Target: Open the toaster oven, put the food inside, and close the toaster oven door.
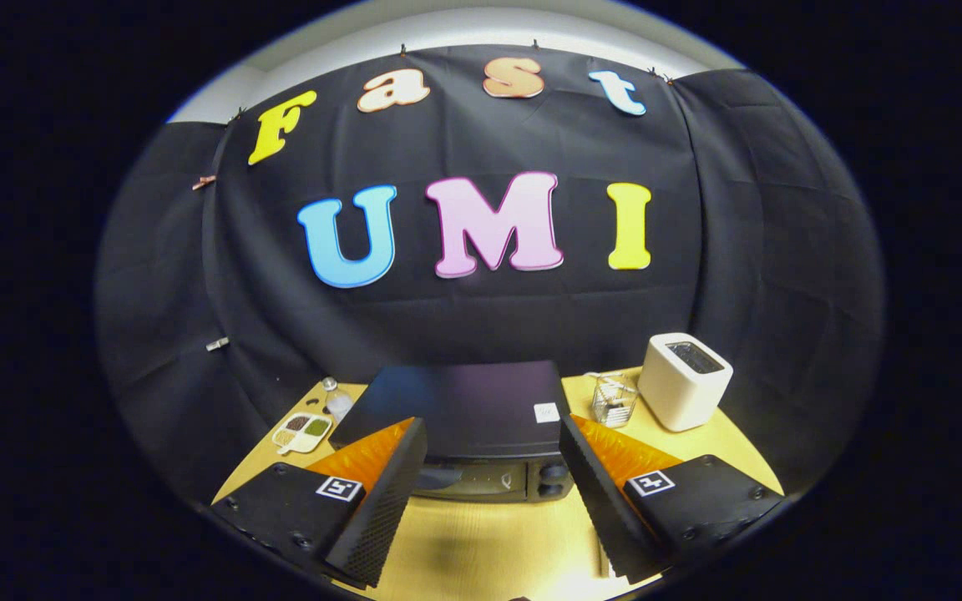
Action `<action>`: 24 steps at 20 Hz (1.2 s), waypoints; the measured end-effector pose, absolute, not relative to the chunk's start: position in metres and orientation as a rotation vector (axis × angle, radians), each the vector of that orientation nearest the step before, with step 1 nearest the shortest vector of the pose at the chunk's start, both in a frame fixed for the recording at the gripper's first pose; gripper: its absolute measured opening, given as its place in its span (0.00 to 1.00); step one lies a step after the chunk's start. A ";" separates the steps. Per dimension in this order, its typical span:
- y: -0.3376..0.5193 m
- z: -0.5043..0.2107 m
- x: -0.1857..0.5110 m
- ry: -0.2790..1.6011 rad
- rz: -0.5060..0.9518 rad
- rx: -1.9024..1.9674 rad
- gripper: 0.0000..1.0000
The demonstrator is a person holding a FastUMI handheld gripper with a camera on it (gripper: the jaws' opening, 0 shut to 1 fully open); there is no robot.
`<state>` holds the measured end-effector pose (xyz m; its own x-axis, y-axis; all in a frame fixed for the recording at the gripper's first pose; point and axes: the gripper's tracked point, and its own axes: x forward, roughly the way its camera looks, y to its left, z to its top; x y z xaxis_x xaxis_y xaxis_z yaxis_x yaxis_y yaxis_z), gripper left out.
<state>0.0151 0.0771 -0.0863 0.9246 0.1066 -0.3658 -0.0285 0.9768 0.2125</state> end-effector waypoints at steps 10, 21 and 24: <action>-0.008 0.006 0.005 0.195 0.004 0.130 0.99; -0.053 0.012 -0.014 0.198 -0.040 0.145 0.99; -0.052 0.013 -0.016 0.198 -0.039 0.152 0.99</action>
